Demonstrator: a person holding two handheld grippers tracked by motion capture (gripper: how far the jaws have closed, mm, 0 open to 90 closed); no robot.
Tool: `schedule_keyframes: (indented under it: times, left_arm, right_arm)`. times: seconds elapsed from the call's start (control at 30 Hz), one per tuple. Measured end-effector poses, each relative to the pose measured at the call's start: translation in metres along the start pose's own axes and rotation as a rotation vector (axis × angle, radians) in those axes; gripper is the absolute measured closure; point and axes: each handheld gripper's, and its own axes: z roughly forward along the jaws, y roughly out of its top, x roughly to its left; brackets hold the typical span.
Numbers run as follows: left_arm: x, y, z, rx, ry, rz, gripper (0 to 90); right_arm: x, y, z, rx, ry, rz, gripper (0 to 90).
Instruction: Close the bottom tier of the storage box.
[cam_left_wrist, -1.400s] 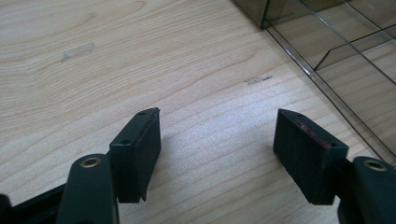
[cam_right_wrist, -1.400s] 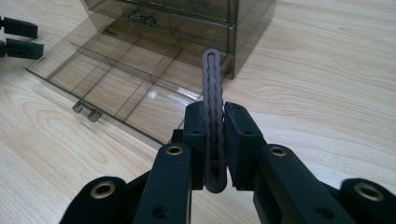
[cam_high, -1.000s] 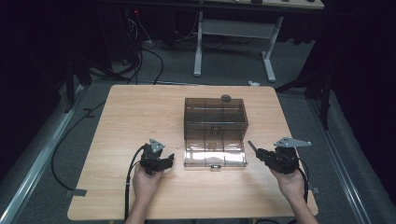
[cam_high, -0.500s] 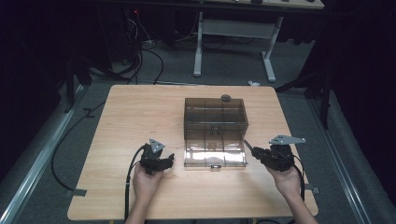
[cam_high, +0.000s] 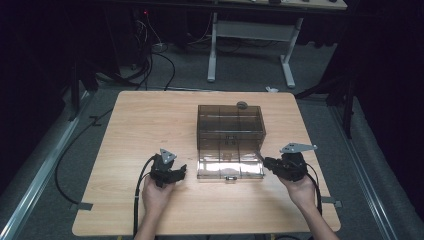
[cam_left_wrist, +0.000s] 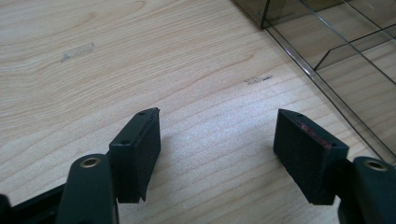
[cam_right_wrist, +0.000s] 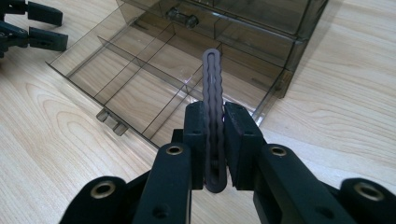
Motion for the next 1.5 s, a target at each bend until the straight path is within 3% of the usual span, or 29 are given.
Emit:
schedule_keyframes:
  times: [0.6, 1.5]
  left_arm:
    - [0.0, 0.0, 0.0, -0.001, 0.002, 0.0, 32.5]
    - [0.0, 0.0, 0.0, 0.0, 0.001, -0.001, 32.5]
  right_arm:
    - [0.002, 0.0, 0.02, 0.032, 0.03, -0.019, 79.6]
    - [0.004, -0.003, 0.036, 0.064, 0.056, -0.033, 79.5]
